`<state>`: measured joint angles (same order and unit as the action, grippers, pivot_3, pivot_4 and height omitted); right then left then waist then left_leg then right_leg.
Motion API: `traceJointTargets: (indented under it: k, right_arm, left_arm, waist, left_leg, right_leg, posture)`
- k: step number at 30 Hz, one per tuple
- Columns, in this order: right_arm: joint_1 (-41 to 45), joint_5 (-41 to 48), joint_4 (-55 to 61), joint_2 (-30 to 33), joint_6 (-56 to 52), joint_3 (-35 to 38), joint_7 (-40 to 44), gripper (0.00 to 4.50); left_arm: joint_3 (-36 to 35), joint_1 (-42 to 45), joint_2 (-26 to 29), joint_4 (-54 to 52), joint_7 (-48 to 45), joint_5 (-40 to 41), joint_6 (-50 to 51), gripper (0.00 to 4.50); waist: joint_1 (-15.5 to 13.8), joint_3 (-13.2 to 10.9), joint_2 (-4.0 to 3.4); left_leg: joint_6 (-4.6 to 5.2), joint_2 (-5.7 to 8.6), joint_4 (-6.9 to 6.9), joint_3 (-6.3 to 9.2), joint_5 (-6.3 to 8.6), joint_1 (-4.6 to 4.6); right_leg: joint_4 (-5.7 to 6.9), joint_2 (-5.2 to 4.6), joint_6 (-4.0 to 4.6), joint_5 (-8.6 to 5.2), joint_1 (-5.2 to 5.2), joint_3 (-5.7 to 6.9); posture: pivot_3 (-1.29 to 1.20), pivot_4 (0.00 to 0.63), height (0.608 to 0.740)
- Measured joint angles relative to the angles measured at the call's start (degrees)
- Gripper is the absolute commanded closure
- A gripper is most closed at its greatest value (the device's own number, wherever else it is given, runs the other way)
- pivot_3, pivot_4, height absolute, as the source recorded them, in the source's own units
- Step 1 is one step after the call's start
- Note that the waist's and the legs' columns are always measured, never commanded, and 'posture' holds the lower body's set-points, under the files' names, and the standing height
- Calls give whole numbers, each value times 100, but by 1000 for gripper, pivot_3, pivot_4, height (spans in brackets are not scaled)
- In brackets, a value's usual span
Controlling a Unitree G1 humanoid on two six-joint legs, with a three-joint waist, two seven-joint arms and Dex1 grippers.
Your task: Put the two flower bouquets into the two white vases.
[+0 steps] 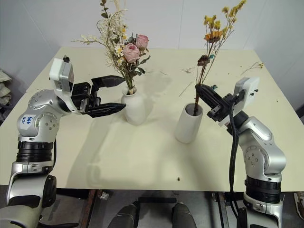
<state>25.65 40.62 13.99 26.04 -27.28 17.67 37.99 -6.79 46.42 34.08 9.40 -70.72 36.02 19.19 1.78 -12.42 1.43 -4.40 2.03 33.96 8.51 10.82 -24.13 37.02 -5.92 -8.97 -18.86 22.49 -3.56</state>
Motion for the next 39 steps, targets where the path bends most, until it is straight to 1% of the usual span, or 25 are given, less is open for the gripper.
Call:
traceJointTargets:
  k: [1,6,8,11,12,13,17,19,21,24,28,33,39]
  right_arm:
    - [-55,51,15,0,-20,0,11,3858]
    - [-235,131,55,147,-30,-11,90,2248]
    - [-232,144,55,403,-30,28,178,1524]
    - [-226,140,41,1034,-29,118,501,485]
    - [-222,139,7,1279,-29,156,650,195]
    - [-217,134,-49,1504,-25,211,802,20]
    - [-214,-6,-703,2557,79,419,1716,20]
    - [-185,-68,-1063,2831,147,441,2160,20]
    - [-85,-218,-1422,2989,337,293,2582,20]
    - [393,-556,-2248,3057,655,-64,3192,20]
    - [924,-1043,-3186,3101,1164,-414,3657,20]
    - [1351,-1469,-4093,3105,1569,-623,3926,20]
    - [1501,-1792,-4580,3105,1937,-755,4175,20]
  left_arm:
    - [-1,-2,12,-12,8,0,10,0]
    - [-17,-23,55,-50,68,0,14,0]
    - [-18,-33,80,-57,72,-1,14,0]
    - [-29,-88,223,-58,56,-18,12,0]
    - [-51,-110,283,-58,43,-22,12,0]
    - [-82,-141,352,-58,13,-24,12,0]
    - [-239,-396,834,-28,-166,-45,25,0]
    - [-338,-596,1064,-42,-234,-40,118,0]
    - [-411,-861,1263,-133,-281,-33,225,0]
    - [-589,-1341,1541,-256,-323,-14,424,0]
    - [-910,-1750,1663,-403,-263,-7,471,0]
    - [-1065,-1811,1657,-517,-140,-1,430,0]
    - [-1013,-1741,1524,-403,-104,-66,160,0]
  waist:
    - [0,0,0]
    - [-2,0,0]
    - [-12,0,0]
    - [-9,0,0]
    - [-9,0,0]
    - [-7,0,0]
    - [-4,0,0]
    - [7,0,0]
    - [20,-1,-1]
    - [60,-2,-3]
    - [59,-2,-4]
    - [7,-3,-5]
    - [2,-4,-6]
  left_leg:
    - [0,0,0,0,0,0]
    - [0,1,0,0,0,0]
    - [0,1,0,0,0,0]
    - [0,0,-2,0,0,-1]
    - [0,0,-3,-1,0,0]
    - [0,-1,-5,-1,0,0]
    - [2,-2,-10,-5,1,0]
    - [2,-5,-11,-7,1,1]
    - [2,-5,-12,-12,1,2]
    - [2,-8,-11,-14,1,4]
    - [1,-10,-14,-15,1,3]
    - [0,-10,-19,-15,1,2]
    - [0,-10,-28,-15,1,2]
  right_leg:
    - [0,0,0,0,0,0]
    - [-1,0,1,1,0,0]
    - [-2,0,1,0,-1,0]
    - [-7,0,1,0,-1,0]
    - [-8,0,1,0,-1,0]
    - [-11,0,1,0,-2,0]
    - [-18,0,1,0,-2,0]
    - [-18,0,2,0,-2,0]
    - [-19,0,3,0,-2,-2]
    - [-18,1,7,2,-1,-2]
    - [-22,1,10,2,0,-2]
    - [-29,1,10,2,1,-1]
    - [-38,1,9,2,1,-1]
  posture:
    - [0,150,740]
    - [0,150,740]
    - [0,150,740]
    - [0,150,740]
    - [0,150,740]
    - [0,150,740]
    - [0,150,740]
    - [0,150,740]
    - [0,150,740]
    - [0,150,740]
    - [0,150,740]
    - [0,150,740]
    - [0,150,740]
